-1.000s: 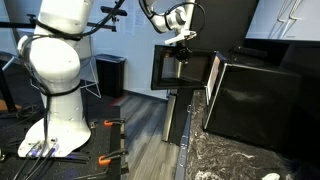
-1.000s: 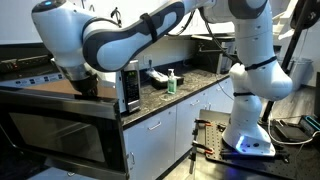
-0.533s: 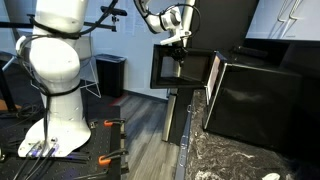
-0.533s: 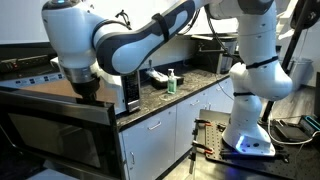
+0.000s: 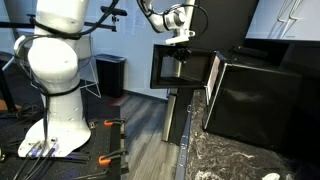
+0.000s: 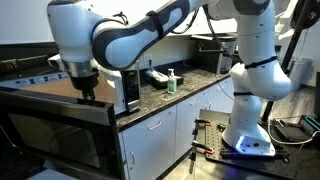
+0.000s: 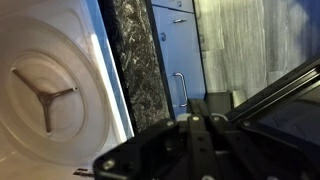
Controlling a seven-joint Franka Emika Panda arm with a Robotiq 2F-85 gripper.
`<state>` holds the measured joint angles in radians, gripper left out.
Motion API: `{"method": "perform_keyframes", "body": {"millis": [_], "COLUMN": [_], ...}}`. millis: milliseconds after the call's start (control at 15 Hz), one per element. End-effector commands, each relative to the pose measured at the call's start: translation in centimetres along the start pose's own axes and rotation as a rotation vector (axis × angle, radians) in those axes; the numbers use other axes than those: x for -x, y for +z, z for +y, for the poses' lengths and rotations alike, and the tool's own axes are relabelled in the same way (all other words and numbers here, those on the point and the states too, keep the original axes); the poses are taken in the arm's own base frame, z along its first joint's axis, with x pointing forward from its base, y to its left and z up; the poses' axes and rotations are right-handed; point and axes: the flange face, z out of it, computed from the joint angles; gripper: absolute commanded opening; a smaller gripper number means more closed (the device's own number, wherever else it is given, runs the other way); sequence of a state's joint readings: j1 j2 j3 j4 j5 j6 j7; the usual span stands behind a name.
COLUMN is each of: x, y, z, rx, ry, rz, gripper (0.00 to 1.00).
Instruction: Open the door of the microwave
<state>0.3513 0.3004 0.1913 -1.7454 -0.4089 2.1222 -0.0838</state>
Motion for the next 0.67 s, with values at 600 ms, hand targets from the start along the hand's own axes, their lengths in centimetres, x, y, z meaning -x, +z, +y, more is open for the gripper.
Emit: {"method": "perform_keyframes", "body": {"millis": [600], "x": [-3.9], "y": [0.7], "z": [2.3], "rx": [-0.159], "ry": [-0.387], "rz": [-0.027], "gripper": [0.01]}}
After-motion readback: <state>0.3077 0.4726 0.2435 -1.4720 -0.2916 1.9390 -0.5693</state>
